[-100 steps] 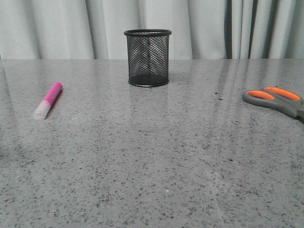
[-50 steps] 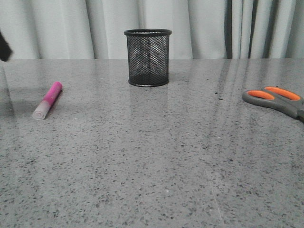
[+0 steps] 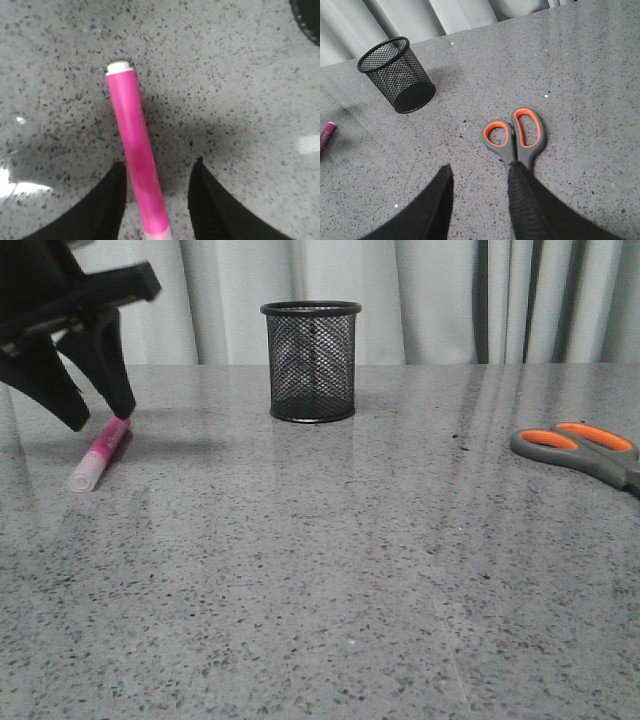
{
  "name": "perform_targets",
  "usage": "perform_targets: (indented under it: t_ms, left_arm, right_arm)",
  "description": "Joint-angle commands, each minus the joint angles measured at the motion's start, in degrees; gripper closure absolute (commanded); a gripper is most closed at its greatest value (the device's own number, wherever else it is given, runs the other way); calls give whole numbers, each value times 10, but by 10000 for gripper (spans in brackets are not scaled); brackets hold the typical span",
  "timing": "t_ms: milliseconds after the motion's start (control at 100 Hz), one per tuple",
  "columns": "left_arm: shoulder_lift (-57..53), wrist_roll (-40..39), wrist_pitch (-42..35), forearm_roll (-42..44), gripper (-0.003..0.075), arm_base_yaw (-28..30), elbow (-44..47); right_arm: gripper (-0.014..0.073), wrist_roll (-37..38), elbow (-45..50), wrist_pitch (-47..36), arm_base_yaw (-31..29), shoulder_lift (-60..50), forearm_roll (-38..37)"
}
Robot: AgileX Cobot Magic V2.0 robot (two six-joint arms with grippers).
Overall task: Put pen and scissors into bin
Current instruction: 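Lower the left gripper onto the pink marker and close on it, then lift the pink marker with the left gripper over the mesh cup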
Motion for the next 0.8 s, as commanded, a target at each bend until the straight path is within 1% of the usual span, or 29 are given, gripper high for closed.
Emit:
perform_targets:
  t_ms: [0,330,420,470,540,610,670,790]
  left_arm:
    - [-6,-28,-10,20,445,-12,-26]
    - [37,-36,-18,40,445,-13,-35]
    - [48,-36,-11,40,446,-13,-35]
    - [54,-36,-3,40,459,-13,-35]
    - [63,-35,11,39,519,-15,-35]
    - [67,-17,21,40,623,-15,-35]
    - [68,11,22,40,741,-15,-35]
    - [68,33,4,21,739,-15,-36]
  right_arm:
    - [358,-6,-21,-33,-2,7,3]
    - [358,-6,-21,-28,-2,7,3]
    - [358,-6,-21,-27,-2,7,3]
    - [358,-6,-21,-27,-2,7,3]
    - [358,-6,-21,-27,-2,7,3]
    - [358,-6,-21,-27,-2,7,3]
    - [358,-6,-21,-26,-2,7,3]
    - [358,-6,-21,-19,-2,7,3]
